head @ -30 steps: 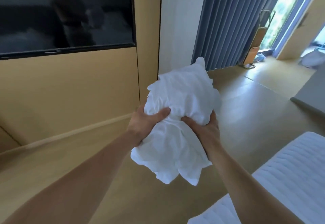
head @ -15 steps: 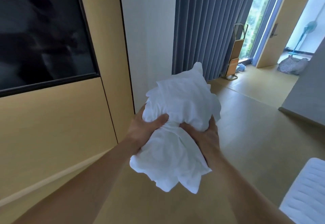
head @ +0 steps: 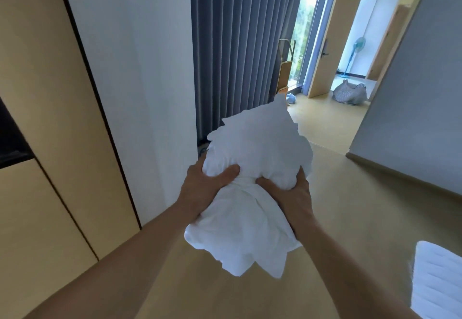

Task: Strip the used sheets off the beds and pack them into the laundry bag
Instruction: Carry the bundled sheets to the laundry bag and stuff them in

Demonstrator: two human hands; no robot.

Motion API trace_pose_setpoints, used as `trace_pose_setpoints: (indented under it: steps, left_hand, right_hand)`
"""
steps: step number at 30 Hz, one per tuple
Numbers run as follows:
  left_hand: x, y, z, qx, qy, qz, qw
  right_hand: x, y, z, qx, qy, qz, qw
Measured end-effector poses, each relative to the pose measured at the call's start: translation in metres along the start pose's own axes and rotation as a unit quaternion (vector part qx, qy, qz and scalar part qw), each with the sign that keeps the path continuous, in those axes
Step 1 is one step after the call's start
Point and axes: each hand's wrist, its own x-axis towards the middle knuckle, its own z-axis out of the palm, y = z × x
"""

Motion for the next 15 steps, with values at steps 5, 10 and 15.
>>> trace_pose_setpoints:
  steps: [5, 10, 15]
  left_hand:
    - [0.106, -0.006, 0.032, -0.005, -0.048, 0.025, 0.999]
    - [0.205, -0.02, 0.086, 0.013, -0.069, 0.023, 0.997]
    - [0.294, -0.012, 0.146, 0.034, -0.065, 0.026, 0.997]
  right_hand:
    - [0.083, 0.006, 0.006, 0.002, 0.048, 0.009, 0.999]
    - [0.174, 0.026, -0.005, 0.006, 0.085, 0.014, 0.996]
    - [0.28, 0.042, -0.021, 0.02, 0.089, 0.016, 0.996]
